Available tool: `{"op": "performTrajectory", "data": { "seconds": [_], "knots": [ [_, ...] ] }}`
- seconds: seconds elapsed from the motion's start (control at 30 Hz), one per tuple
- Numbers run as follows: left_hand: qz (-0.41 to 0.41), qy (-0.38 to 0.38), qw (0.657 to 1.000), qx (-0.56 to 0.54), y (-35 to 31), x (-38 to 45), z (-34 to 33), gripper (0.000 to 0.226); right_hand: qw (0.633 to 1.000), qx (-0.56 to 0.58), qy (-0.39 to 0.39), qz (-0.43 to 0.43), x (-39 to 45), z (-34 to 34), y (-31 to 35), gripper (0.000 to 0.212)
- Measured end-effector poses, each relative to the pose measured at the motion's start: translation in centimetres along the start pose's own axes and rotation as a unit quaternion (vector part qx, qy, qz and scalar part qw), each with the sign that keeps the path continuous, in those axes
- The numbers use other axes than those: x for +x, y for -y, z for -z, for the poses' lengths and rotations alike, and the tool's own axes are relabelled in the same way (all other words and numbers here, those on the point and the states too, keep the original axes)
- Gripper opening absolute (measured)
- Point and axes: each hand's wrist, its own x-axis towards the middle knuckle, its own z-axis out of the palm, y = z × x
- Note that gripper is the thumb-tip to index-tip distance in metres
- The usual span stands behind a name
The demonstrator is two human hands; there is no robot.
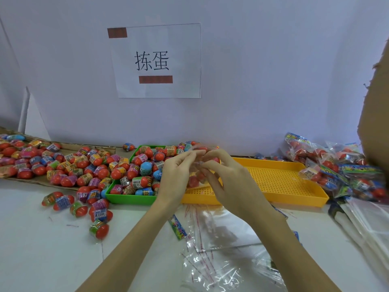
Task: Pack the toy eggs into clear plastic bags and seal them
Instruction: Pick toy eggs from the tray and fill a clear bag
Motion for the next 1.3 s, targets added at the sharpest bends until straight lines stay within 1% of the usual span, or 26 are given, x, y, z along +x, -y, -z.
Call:
{"op": "performTrajectory", "data": {
  "seconds": [0.1, 0.13, 0.23, 0.3, 0.4, 0.47, 0.53, 0.57, 0.6, 0.67, 0.7, 0.8, 0.87, 0.97, 1.0, 1.07, 1.13, 1.17, 1.23, 1.3],
  "knots": [
    [-0.004, -0.006, 1.000, 0.011, 0.0, 0.1, 0.1, 0.030, 0.999, -0.014, 0.038, 0.000, -0.1, 0.2, 0.2, 0.031],
    [-0.006, -0.005, 1.000, 0.013, 0.0, 0.1, 0.1, 0.029, 0.998, -0.025, 0.054, 0.004, 0.0, 0.3, 0.2, 0.033],
    [-0.017, 0.002, 1.000, 0.017, 0.1, 0.1, 0.2, 0.029, 0.993, -0.060, 0.097, 0.010, 0.2, 0.2, 0.0, 0.022],
    [-0.031, 0.014, 0.999, 0.028, 0.1, 0.2, 0.3, 0.029, 0.992, -0.074, 0.107, 0.004, 0.1, 0.1, -0.1, 0.016],
    [-0.046, 0.040, 0.998, 0.035, 0.2, 0.2, 0.2, 0.032, 0.993, -0.091, 0.071, -0.008, 0.1, 0.2, -0.4, 0.006],
    [-0.050, 0.081, 0.994, 0.043, 0.3, 0.3, 0.3, 0.038, 0.996, -0.082, 0.023, -0.028, 0.0, 0.5, -0.7, 0.007],
    [-0.051, 0.135, 0.986, 0.086, 0.6, 0.3, 0.6, 0.035, 0.997, -0.057, -0.030, -0.048, 0.0, 0.8, -1.2, 0.006],
    [-0.049, 0.158, 0.979, 0.121, 0.8, 0.3, 0.7, 0.037, 0.996, -0.046, -0.048, -0.057, 0.1, 0.9, -1.4, 0.005],
    [-0.051, 0.175, 0.971, 0.156, 1.1, 0.3, 0.7, 0.045, 0.995, -0.039, -0.056, -0.066, 0.1, 1.1, -1.7, 0.006],
    [-0.066, 0.184, 0.961, 0.193, 1.7, 0.1, 0.4, 0.061, 0.995, -0.024, -0.056, -0.075, 0.0, 1.2, -2.1, 0.009],
    [-0.075, 0.177, 0.961, 0.197, 1.9, 0.0, 0.2, 0.063, 0.996, -0.008, -0.048, -0.074, -0.1, 1.1, -2.4, 0.009],
    [-0.078, 0.168, 0.964, 0.189, 2.2, -0.1, -0.1, 0.057, 0.994, 0.061, -0.020, -0.085, -0.2, 0.9, -2.8, 0.012],
    [-0.055, 0.184, 0.966, 0.176, 2.4, -0.1, -0.1, 0.056, 0.993, 0.074, -0.006, -0.096, -0.3, 0.9, -3.0, 0.017],
    [-0.004, 0.200, 0.972, 0.120, 2.2, -0.3, -0.2, 0.054, 0.989, 0.102, 0.004, -0.105, -0.4, 0.8, -3.0, 0.024],
    [0.004, 0.191, 0.976, 0.107, 2.2, -0.2, -0.2, 0.051, 0.986, 0.127, -0.001, -0.108, -0.5, 0.8, -2.8, 0.028],
    [0.002, 0.149, 0.983, 0.109, 2.1, 0.1, 0.1, 0.045, 0.972, 0.205, -0.023, -0.111, -0.4, 0.9, -2.4, 0.041],
    [-0.002, 0.089, 0.988, 0.130, 2.2, 0.5, 0.6, 0.042, 0.954, 0.275, -0.050, -0.110, -0.3, 1.0, -1.8, 0.056],
    [-0.007, 0.055, 0.988, 0.142, 2.3, 0.7, 0.9, 0.043, 0.947, 0.294, -0.065, -0.108, -0.3, 0.9, -1.6, 0.059],
    [-0.017, -0.009, 0.989, 0.145, 2.5, 1.0, 1.4, 0.042, 0.943, 0.297, -0.101, -0.112, -0.3, 0.2, -1.2, 0.057],
    [-0.014, -0.061, 0.990, 0.129, 2.5, 1.4, 1.9, 0.042, 0.949, 0.259, -0.131, -0.125, -0.4, -0.7, -1.1, 0.046]
  ]
}}
